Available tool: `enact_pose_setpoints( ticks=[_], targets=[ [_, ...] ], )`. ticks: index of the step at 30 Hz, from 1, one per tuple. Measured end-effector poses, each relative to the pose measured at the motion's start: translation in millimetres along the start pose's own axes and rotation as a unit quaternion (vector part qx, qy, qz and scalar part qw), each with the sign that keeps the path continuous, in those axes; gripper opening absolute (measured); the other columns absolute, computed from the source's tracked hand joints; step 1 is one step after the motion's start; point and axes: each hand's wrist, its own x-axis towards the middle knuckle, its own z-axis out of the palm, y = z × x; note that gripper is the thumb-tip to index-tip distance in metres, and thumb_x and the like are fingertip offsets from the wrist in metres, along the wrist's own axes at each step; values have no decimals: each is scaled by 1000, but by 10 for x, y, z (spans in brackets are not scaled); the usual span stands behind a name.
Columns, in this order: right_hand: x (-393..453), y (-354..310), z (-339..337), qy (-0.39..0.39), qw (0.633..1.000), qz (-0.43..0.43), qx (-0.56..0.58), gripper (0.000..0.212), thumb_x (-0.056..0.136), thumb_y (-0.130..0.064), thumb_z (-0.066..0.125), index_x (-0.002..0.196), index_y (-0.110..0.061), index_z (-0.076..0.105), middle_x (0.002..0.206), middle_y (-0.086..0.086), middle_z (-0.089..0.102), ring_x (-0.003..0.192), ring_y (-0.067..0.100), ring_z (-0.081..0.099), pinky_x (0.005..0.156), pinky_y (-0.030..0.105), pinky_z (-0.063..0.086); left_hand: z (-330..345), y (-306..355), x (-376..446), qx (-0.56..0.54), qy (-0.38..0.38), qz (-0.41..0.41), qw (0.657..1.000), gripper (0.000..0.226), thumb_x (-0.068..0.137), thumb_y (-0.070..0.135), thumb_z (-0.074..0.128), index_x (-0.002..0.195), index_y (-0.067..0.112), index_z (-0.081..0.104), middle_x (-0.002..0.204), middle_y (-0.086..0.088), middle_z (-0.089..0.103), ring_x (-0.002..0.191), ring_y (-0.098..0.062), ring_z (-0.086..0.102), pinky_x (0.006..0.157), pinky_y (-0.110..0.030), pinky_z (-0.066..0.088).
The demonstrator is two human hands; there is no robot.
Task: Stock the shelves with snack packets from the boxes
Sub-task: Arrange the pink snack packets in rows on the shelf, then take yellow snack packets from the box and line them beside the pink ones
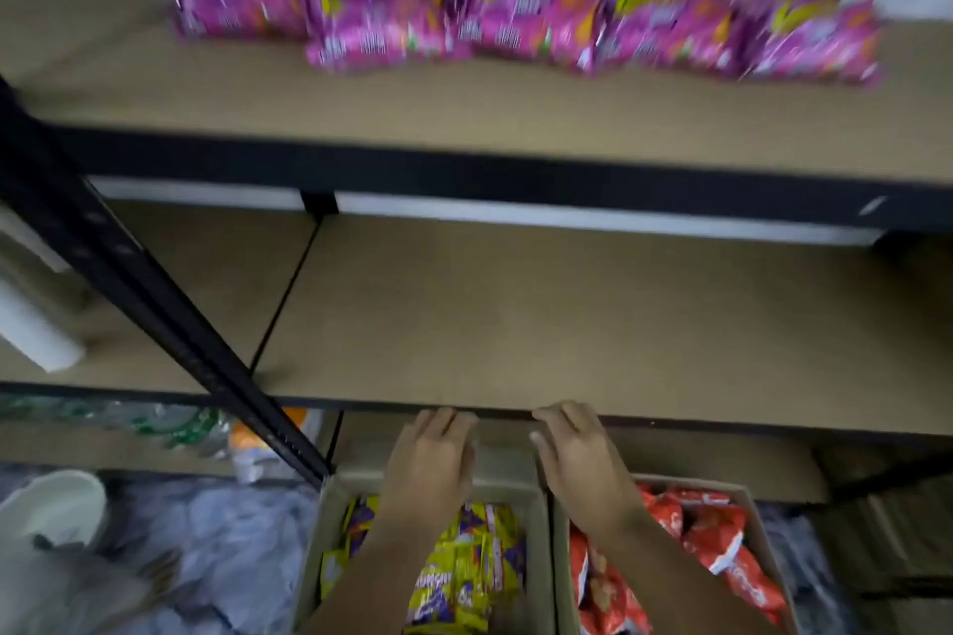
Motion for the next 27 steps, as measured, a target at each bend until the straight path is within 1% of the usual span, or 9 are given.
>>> enact_pose_setpoints(
  ticks=[4,7,9,11,14,16,20,25,27],
  targets=[
    [-469,295,1260,-101,993,48,29,26,73,-11,82,96,-14,70,90,5,64,82,26,66,71,39,59,973,-439,-337,-1,-79,-49,996,25,77,23,79,101,23,72,95,3,70,83,-21,68,66,-33,56],
    [-764,455,2063,-156,984,81,39,19,78,-18,71,97,-15,72,95,6,67,86,26,68,75,34,60,1767,-752,-588,10,-118,-66,991,32,71,18,86,101,19,74,96,2,72,85,-20,70,69,-31,57],
    [-982,608,2665,-207,971,118,38,29,89,-27,50,109,-18,68,110,5,65,104,23,65,88,31,55,2314,-1011,-755,5,-142,-102,985,33,79,18,81,111,16,72,105,-2,72,99,-25,68,80,-37,58],
    [-1186,730,3229,-276,950,135,49,44,96,-31,28,127,-21,57,130,5,54,125,23,53,104,32,45,2834,-1271,-928,13,-167,-123,978,39,74,17,85,110,14,73,104,-5,73,99,-28,69,81,-39,58],
    [-1354,841,3826,-304,939,151,48,33,102,-22,43,134,-16,53,135,9,53,127,25,50,105,32,42,3503,-1619,-1162,19,-206,-152,967,44,79,18,81,121,12,69,114,-8,70,110,-32,64,89,-40,55],
    [-1411,897,4165,-326,930,165,42,33,104,-22,43,134,-14,53,135,8,54,126,24,49,106,30,37,3890,-1807,-1281,21,-220,-160,962,49,85,22,76,131,12,62,124,-8,66,120,-32,58,97,-42,50],
    [-1551,981,4803,-329,918,217,47,38,102,-37,44,130,-15,57,129,10,60,119,28,54,102,37,43,4470,-2053,-1444,25,-236,-167,957,63,83,28,78,139,14,53,134,-7,60,128,-31,50,103,-42,46],
    [-1677,1010,5262,-344,903,254,46,54,100,-52,41,147,-24,43,143,10,52,131,29,46,111,39,35,4880,-2301,-1583,11,-248,-183,951,74,89,41,69,150,14,39,151,-7,44,141,-30,35,114,-43,34],
    [-1712,998,5368,-345,895,277,62,54,99,-54,43,148,-32,41,141,9,54,128,28,50,107,38,41,4973,-2340,-1597,15,-276,-181,944,78,90,48,65,154,18,32,157,-5,35,145,-29,28,118,-44,28]
  ],
)
